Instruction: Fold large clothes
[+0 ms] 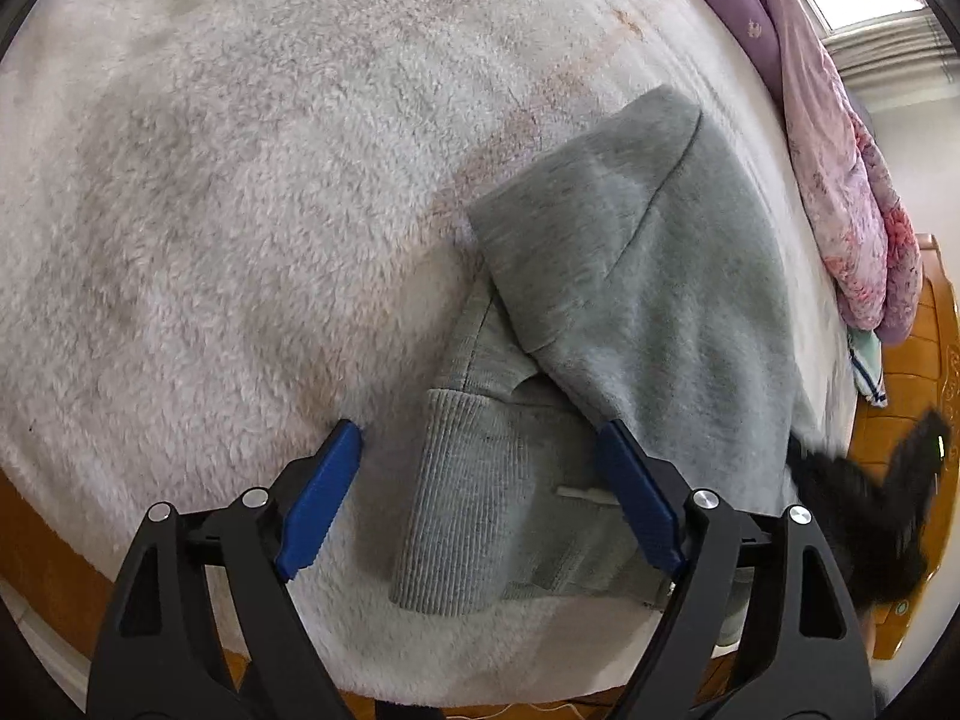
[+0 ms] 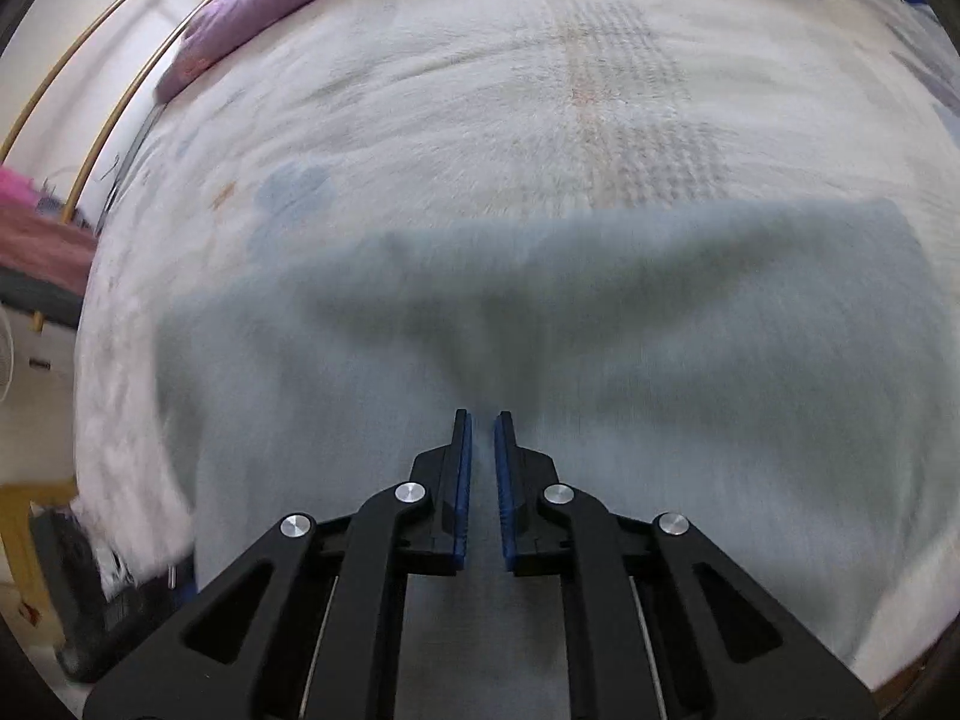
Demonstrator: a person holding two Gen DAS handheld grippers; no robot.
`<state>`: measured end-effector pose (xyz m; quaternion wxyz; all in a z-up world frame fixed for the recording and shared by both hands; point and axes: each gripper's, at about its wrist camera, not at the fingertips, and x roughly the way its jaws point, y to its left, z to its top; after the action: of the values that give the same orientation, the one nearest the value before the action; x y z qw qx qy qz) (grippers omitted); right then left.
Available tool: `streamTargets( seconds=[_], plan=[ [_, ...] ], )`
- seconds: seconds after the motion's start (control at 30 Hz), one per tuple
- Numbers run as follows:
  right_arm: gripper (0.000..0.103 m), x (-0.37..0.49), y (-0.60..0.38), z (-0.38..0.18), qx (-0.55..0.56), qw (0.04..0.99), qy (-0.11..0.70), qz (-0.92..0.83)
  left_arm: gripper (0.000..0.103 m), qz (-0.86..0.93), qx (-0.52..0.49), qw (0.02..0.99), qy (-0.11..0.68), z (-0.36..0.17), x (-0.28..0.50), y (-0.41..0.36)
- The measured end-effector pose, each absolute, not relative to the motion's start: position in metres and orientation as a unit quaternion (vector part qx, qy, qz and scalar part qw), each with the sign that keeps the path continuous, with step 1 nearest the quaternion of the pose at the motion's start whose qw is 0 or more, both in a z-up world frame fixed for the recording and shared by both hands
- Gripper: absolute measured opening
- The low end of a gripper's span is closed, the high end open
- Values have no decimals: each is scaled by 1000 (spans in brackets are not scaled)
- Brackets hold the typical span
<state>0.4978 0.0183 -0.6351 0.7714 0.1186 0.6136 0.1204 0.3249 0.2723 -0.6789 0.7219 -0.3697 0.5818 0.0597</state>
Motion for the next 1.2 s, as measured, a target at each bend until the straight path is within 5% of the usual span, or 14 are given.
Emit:
streamTargets(
  seconds=[0.3,0.37,0.4,0.43,0.57,0.63,0.8,1.2],
  plan=[
    [8,449,19,-659,102,768,617,136,76,63,-346,725,592,-681,324,266],
    [10,448,20,-653,91,771,613,149,47,60,-343,726,593,-678,326,264],
    [10,446,20,-647,81,775,607,158,19,50,-347,724,594,-676,328,262],
    [12,443,19,-640,77,781,598,164,8,45,-352,722,595,-674,333,259],
    [40,431,19,-613,76,812,546,190,6,32,-370,732,571,-649,335,263],
    [62,424,22,-597,76,825,516,217,6,10,-380,744,550,-626,336,260],
    [74,413,45,-570,52,817,469,332,4,-35,-381,759,527,-588,339,242],
    [79,415,114,-585,-8,797,459,393,4,-67,-384,760,521,-559,353,215]
  ],
)
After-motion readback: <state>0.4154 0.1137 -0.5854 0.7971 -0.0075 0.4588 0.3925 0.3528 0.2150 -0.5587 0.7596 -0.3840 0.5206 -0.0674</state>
